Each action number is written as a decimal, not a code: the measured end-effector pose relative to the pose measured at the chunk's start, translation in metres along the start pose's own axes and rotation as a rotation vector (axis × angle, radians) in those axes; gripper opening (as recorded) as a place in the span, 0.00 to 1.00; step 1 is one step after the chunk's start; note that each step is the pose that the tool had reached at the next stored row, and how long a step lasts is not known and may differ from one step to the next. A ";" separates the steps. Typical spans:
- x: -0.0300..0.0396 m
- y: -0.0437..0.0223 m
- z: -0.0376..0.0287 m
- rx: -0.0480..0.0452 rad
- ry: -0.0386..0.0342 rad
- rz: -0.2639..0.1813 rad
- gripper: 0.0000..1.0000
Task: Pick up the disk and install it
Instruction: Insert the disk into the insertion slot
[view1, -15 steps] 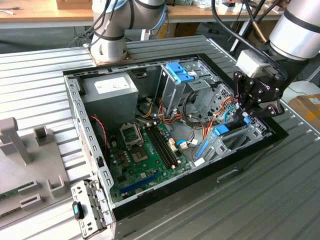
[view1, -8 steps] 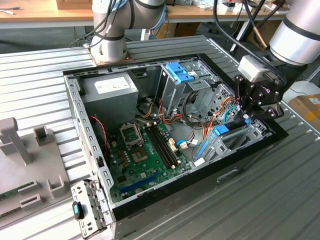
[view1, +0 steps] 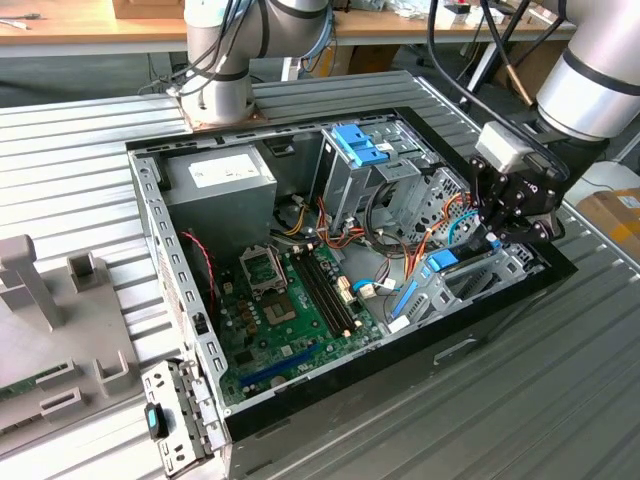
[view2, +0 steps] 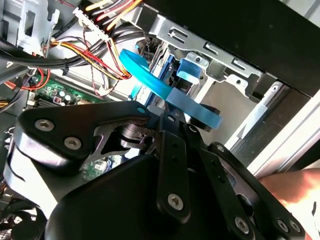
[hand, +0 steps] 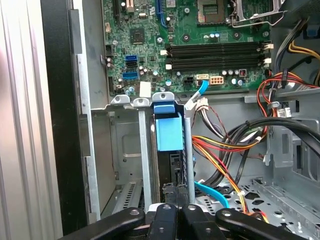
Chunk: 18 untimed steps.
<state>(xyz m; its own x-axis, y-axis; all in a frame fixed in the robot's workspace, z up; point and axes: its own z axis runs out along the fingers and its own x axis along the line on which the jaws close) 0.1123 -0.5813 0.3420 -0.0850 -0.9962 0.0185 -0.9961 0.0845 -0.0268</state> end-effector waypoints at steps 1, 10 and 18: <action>0.0000 0.0000 0.0001 -0.0001 -0.0005 0.000 0.11; -0.0002 -0.0008 0.0078 -0.0001 -0.0010 0.000 0.11; 0.0000 -0.0022 -0.0101 -0.0002 -0.0020 0.000 0.11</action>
<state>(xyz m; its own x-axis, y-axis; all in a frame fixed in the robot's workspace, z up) 0.1142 -0.5813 0.3521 -0.0850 -0.9962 0.0164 -0.9961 0.0845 -0.0266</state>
